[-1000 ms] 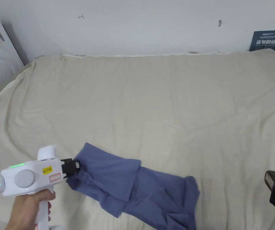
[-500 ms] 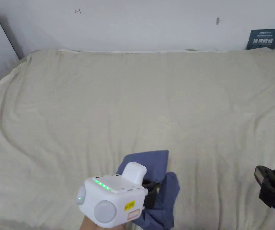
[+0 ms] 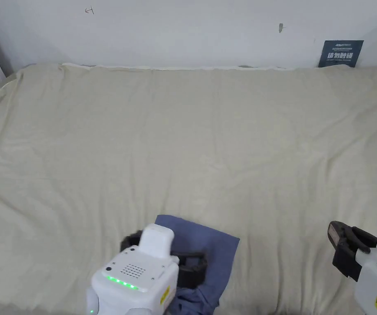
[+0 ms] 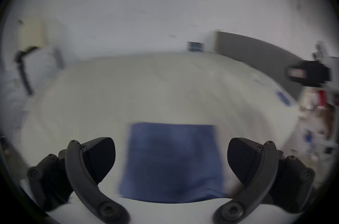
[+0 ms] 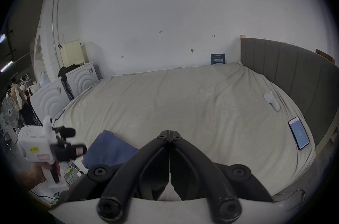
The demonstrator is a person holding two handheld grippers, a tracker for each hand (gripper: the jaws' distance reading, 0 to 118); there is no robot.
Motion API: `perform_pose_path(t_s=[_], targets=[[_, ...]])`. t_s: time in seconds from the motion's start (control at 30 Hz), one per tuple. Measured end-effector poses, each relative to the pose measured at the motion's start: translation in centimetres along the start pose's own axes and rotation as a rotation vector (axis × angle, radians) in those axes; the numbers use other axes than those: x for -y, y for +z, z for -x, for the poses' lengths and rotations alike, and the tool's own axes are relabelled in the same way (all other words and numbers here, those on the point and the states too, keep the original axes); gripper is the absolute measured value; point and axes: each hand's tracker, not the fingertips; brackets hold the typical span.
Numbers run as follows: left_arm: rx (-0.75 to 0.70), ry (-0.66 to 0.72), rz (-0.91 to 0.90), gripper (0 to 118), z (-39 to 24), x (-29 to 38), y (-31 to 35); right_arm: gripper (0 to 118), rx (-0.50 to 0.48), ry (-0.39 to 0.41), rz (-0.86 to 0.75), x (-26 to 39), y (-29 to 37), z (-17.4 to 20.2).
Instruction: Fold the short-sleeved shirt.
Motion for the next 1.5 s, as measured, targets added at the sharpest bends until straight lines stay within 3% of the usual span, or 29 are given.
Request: perform_pose_path(t_s=[0.07,0.1,0.13,0.17,0.2,0.23,0.3,0.4,0.47,0.57,0.63,0.7,0.87,0.93,1.03,1.07,1.13,1.17,1.2,1.27,1.3,1.33,1.5], targets=[[-0.256,-0.078,0.034,118,-0.3,0.2,-1.1,0,-0.012,0.001,-0.001,0.1,0.0,0.5],[-0.295,-0.167,0.067,115,-0.7,0.3,-2.0,0,-0.021,0.007,0.001,0.2,0.0,0.8],[-0.306,-0.227,0.086,100,-1.1,1.0,-2.5,0,-0.023,0.011,0.002,0.2,0.0,1.0],[-0.302,-0.313,0.101,62,-2.0,2.0,-3.1,0,-0.026,0.017,0.003,0.3,0.0,1.2],[-0.3,-0.396,0.147,1,-3.1,3.2,-3.9,0,-0.028,0.023,0.004,0.3,0.1,1.3],[-0.27,-0.424,0.19,0,-4.1,4.6,-3.9,0,-0.028,0.029,0.005,0.4,0.2,1.4],[-0.1,-0.374,0.241,0,-6.0,6.4,-3.6,0,-0.028,0.03,0.01,0.4,0.1,1.4],[-0.052,-0.449,0.22,0,-10.0,9.3,-3.1,0,-0.026,0.028,0.018,0.5,0.2,1.5],[0.082,-0.408,0.228,0,-11.1,9.6,-2.7,0,-0.034,0.031,0.026,0.6,0.1,1.6],[0.205,-0.183,0.264,0,-10.1,7.7,-2.1,0,-0.073,0.044,0.053,1.0,-0.7,2.4],[0.254,-0.042,0.233,0,-8.1,6.7,-2.0,0,-0.18,0.011,0.098,1.5,-1.8,3.0],[0.234,0.014,0.158,0,-5.0,5.0,-0.9,0,-0.337,-0.089,0.196,2.4,-3.9,3.6],[0.293,0.349,0.093,0,6.5,1.0,-1.4,0,-0.598,-0.304,0.519,6.2,-12.0,5.9],[0.392,0.458,0.205,0,11.3,1.4,-3.5,0,-0.639,-0.391,0.626,8.5,-15.9,6.6],[0.37,0.516,0.231,0,14.6,2.8,-4.1,0,-0.694,-0.567,0.698,11.8,-19.8,6.6],[0.357,0.527,0.226,0,15.0,2.9,-4.1,0,-0.675,-0.607,0.717,12.7,-20.5,6.4],[0.399,0.581,0.211,0,16.2,3.4,-4.2,0,-0.545,-0.616,0.76,14.3,-21.4,5.7],[0.436,0.63,0.202,1,16.3,3.7,-3.9,0,-0.595,-0.735,0.752,14.9,-21.5,5.0],[0.424,0.667,0.21,27,16.6,3.7,-4.1,0,-0.61,-0.853,0.75,15.3,-21.3,4.6],[0.378,0.663,0.259,105,16.7,3.6,-5.1,0,-0.578,-0.769,0.743,14.7,-20.8,4.9],[0.39,0.643,0.282,118,16.5,3.8,-5.7,0,-0.579,-0.633,0.723,14.2,-20.8,5.2],[0.398,0.637,0.298,117,16.1,4.9,-7.2,0,-0.58,-0.601,0.724,14.0,-20.8,5.3],[0.328,0.529,0.405,118,13.5,4.9,-11.7,0,-0.604,-0.668,0.735,14.6,-21.0,4.7]])
